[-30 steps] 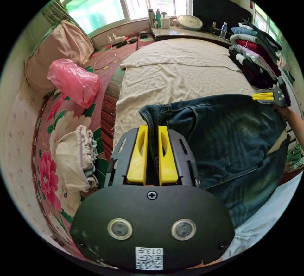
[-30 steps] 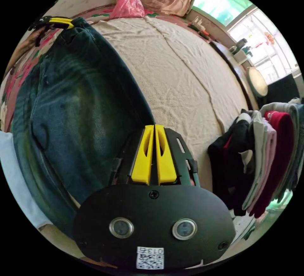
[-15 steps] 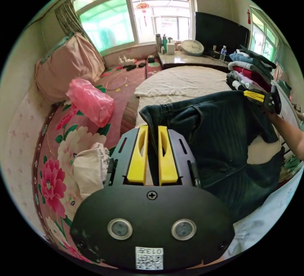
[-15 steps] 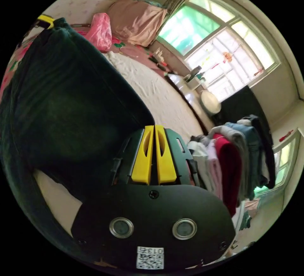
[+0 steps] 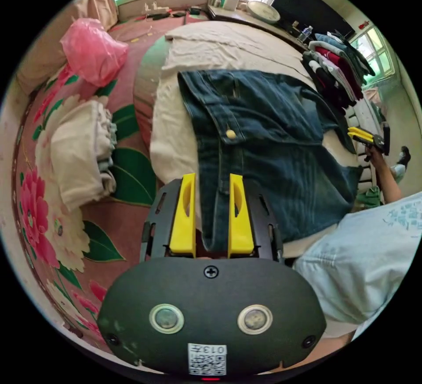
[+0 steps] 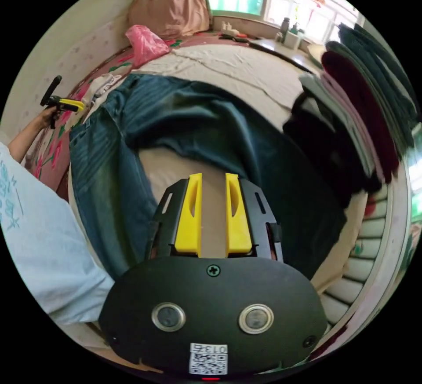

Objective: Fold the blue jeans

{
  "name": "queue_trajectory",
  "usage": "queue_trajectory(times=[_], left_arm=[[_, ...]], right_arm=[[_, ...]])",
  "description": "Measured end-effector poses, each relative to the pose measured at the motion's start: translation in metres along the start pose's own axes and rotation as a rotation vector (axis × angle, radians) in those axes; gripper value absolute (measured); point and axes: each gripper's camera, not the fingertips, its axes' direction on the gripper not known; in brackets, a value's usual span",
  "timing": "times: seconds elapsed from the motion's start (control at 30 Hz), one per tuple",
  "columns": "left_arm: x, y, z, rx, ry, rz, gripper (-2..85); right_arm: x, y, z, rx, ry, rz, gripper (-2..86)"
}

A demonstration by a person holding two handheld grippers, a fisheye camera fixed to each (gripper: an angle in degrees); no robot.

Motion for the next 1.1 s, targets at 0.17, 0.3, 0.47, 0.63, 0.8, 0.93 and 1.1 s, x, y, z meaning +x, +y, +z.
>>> queue_trajectory(times=[0.17, 0.3, 0.47, 0.63, 0.8, 0.93, 1.1], left_arm=[[-0.006, 0.038, 0.018, -0.095, -0.109, -0.061, 13.3], [-0.016, 0.042, 0.031, -0.117, -0.019, -0.1, 9.6], [-0.011, 0.032, 0.007, -0.16, -0.111, -0.053, 1.7], [-0.016, 0.028, -0.044, -0.081, -0.17, -0.02, 0.6], [-0.069, 0.039, -0.066, 0.009, -0.045, -0.176, 0.3], [-0.091, 0.045, -0.028, -0.095, 0.023, -0.252, 0.3], [-0.09, 0.049, -0.018, -0.11, -0.016, -0.291, 0.3]], right_arm=[[0.008, 0.108, -0.009, -0.107, 0.068, 0.301, 8.9], [0.03, 0.193, -0.026, -0.119, 0.159, 0.623, 8.4], [0.051, 0.289, -0.044, -0.078, 0.177, 1.021, 9.1], [0.062, 0.382, -0.049, 0.078, 0.038, 1.355, 10.0], [0.084, 0.416, -0.05, 0.173, 0.0, 1.378, 10.9], [0.105, 0.394, -0.053, 0.138, 0.075, 1.201, 11.9], [0.146, 0.357, -0.055, 0.09, 0.144, 1.002, 13.4]])
